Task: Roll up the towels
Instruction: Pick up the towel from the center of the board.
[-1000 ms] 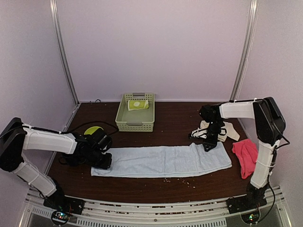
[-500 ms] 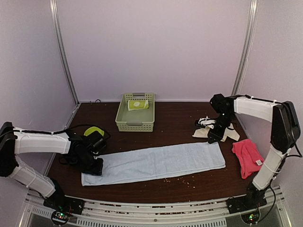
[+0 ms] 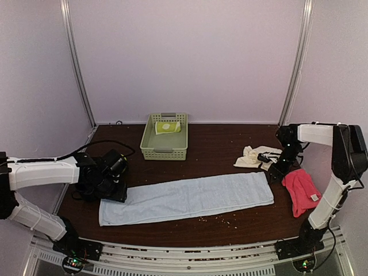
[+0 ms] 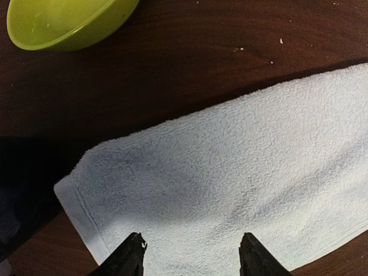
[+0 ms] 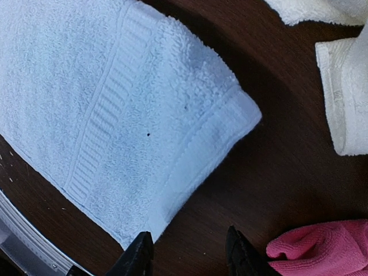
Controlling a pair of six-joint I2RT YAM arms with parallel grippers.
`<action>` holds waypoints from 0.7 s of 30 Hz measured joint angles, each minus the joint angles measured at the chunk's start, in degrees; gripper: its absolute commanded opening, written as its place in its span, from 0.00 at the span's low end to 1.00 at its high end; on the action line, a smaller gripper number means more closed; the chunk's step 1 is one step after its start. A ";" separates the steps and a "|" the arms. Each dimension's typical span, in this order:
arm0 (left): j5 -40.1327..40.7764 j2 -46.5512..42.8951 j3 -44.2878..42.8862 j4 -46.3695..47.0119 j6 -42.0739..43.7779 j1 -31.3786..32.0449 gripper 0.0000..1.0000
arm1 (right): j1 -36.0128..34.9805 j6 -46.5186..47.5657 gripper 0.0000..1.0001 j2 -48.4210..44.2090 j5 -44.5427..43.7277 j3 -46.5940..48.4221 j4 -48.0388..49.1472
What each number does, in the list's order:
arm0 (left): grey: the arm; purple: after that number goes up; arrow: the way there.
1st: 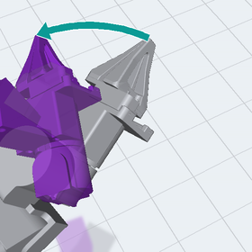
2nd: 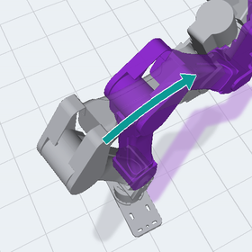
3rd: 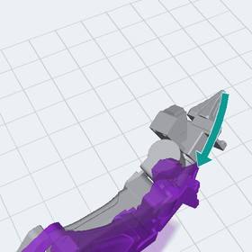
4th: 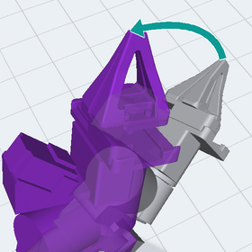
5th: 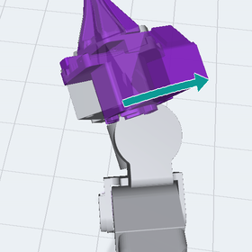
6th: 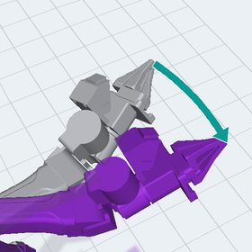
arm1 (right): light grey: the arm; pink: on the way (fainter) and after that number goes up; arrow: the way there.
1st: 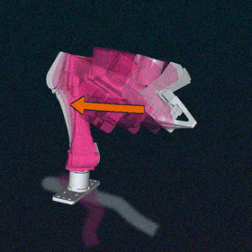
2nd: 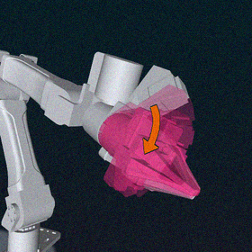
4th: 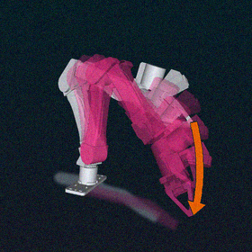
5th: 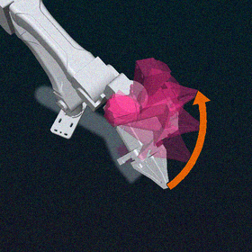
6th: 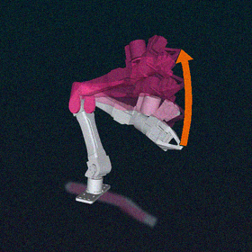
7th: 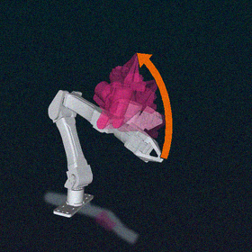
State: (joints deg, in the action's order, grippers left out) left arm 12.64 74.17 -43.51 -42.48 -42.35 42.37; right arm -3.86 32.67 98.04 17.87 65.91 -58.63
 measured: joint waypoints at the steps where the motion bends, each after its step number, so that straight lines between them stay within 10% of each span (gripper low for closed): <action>1: 0.02 0.31 0.20 0.37 0.20 0.00 0.59 | 0.26 0.02 0.45 0.90 0.55 0.33 -0.24; 13: 0.83 0.42 1.53 1.38 0.48 0.00 0.59 | 0.63 -1.42 0.40 10.67 6.43 4.70 -0.39; 21: 1.40 2.10 1.53 1.46 0.50 0.00 0.59 | 1.62 -2.67 0.06 11.87 7.74 4.76 -0.02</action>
State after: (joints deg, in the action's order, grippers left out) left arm 14.04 76.27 -41.98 -41.01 -41.85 42.37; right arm -2.24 30.00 109.91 25.61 70.67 -58.65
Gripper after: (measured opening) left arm 0.590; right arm 0.110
